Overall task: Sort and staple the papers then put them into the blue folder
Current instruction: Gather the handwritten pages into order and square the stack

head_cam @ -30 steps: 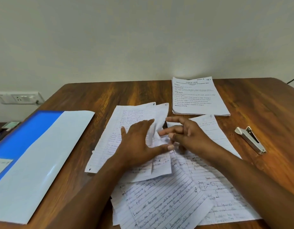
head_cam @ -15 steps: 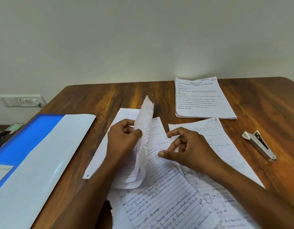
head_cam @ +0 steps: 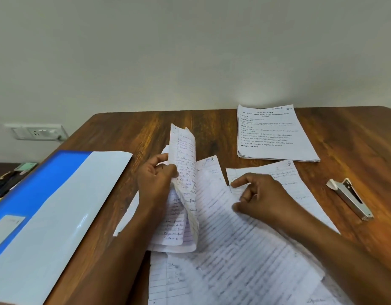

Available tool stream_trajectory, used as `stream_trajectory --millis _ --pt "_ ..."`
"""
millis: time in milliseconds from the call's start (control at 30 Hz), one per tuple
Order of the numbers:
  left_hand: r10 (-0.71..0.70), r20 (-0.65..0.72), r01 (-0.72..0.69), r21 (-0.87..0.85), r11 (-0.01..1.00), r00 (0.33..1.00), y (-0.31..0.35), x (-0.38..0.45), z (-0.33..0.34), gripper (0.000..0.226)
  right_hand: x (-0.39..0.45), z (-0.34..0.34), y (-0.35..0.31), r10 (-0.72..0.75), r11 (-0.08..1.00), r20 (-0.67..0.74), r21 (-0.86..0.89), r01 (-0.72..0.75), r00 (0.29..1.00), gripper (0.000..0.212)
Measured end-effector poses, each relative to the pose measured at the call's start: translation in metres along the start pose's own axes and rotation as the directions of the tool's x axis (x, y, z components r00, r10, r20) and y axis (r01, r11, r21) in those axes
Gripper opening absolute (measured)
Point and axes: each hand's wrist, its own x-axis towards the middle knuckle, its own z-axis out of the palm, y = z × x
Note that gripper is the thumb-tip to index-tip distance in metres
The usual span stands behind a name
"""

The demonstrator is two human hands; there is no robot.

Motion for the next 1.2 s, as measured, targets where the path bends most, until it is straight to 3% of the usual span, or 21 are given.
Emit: stream_trajectory --millis 133,400,533,633,733,800,867,967,1067,1200 --pt "0.052 0.02 -0.052 -0.001 0.999 0.998 -0.003 -0.003 -0.001 0.025 0.006 -0.033 0.012 0.093 0.987 0.0 -0.128 -0.092 0.996 0.048" --pt "0.11 -0.006 -0.11 0.023 0.994 0.994 -0.003 0.01 -0.015 0.029 0.012 -0.038 0.01 0.102 0.97 0.067 -0.229 -0.084 0.993 0.052" --pt "0.181 0.073 -0.19 0.132 0.973 0.981 -0.003 0.007 -0.014 0.048 0.012 -0.048 0.009 0.125 0.974 0.093 -0.199 -0.105 0.988 0.038" --pt "0.256 0.17 -0.292 0.245 0.924 0.952 -0.007 0.005 -0.012 0.061 0.014 -0.058 0.012 0.131 0.989 0.06 -0.072 -0.127 0.99 0.023" --pt "0.282 0.298 -0.372 0.311 0.875 0.912 -0.009 0.0 -0.01 0.072 0.011 -0.071 0.016 0.138 0.976 0.073 -0.181 -0.123 0.988 0.015" --pt "0.247 0.398 -0.402 0.371 0.837 0.883 -0.011 -0.002 -0.005 0.079 0.011 -0.079 0.019 0.176 0.944 0.078 -0.295 -0.146 0.981 0.024" --pt "0.19 0.466 -0.41 0.436 0.801 0.864 -0.014 -0.007 0.002 0.083 0.013 -0.079 0.022 0.164 0.928 -0.003 -0.338 -0.155 0.986 0.039" --pt "0.167 0.499 -0.431 0.48 0.764 0.851 -0.021 -0.014 0.012 0.092 0.02 -0.059 0.029 -0.102 0.9 -0.178 -0.435 0.015 0.979 0.055" --pt "0.157 0.492 -0.417 0.479 0.773 0.856 -0.023 -0.015 0.013 0.087 0.027 -0.036 0.039 -0.313 0.85 -0.084 -0.47 0.239 0.946 0.062" --pt "0.173 0.457 -0.396 0.454 0.798 0.872 -0.021 -0.011 0.01 0.081 0.033 -0.028 0.047 -0.228 0.77 -0.043 -0.62 0.153 0.973 0.095"
